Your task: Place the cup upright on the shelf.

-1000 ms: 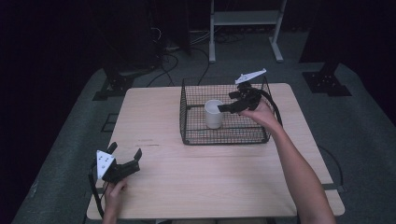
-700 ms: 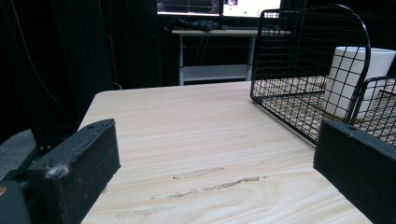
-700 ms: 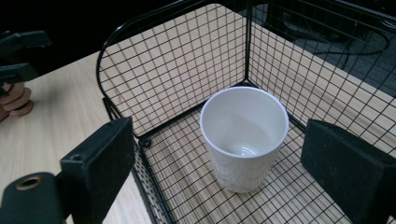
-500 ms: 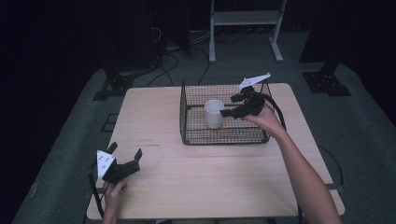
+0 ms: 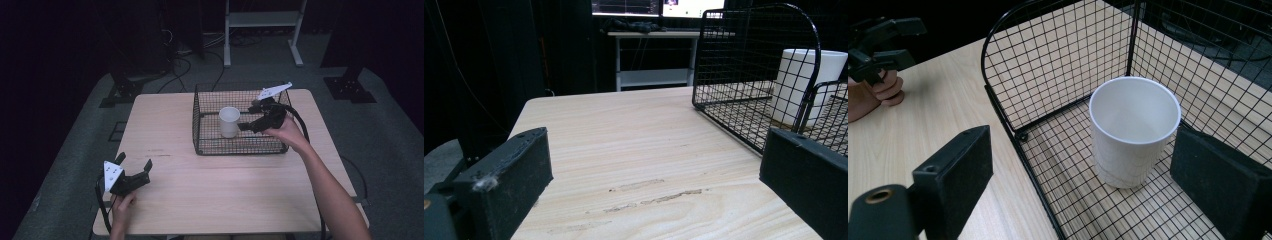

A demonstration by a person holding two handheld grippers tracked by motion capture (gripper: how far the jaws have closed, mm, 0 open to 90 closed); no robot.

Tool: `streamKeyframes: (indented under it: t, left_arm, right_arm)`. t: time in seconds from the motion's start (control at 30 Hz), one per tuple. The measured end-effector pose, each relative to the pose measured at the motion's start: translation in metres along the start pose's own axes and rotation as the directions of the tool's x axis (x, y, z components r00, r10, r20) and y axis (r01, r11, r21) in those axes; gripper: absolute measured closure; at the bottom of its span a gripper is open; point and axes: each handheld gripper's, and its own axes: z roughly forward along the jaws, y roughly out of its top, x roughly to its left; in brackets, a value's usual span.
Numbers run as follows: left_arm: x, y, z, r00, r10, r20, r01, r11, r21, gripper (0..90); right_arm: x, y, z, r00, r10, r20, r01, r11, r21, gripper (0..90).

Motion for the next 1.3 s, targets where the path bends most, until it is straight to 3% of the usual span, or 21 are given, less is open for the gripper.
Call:
streamKeyframes:
  t: [0.7,1.3]
  left_arm:
    - [-0.001,0.0,0.0,1.0,0.003,-0.001,-0.003,1.0,0.001,0.0]
    - [-0.001,0.0,0.0,1.0,0.007,-0.002,-0.007,1.0,0.002,0.0]
  right_arm:
    - [0.018,-0.014,-0.018,0.9987,-0.036,-0.035,0.035,0.999,-0.014,9.4]
    - [0.019,-0.045,-0.024,0.9983,-0.005,-0.059,0.003,1.0,-0.027,9.4]
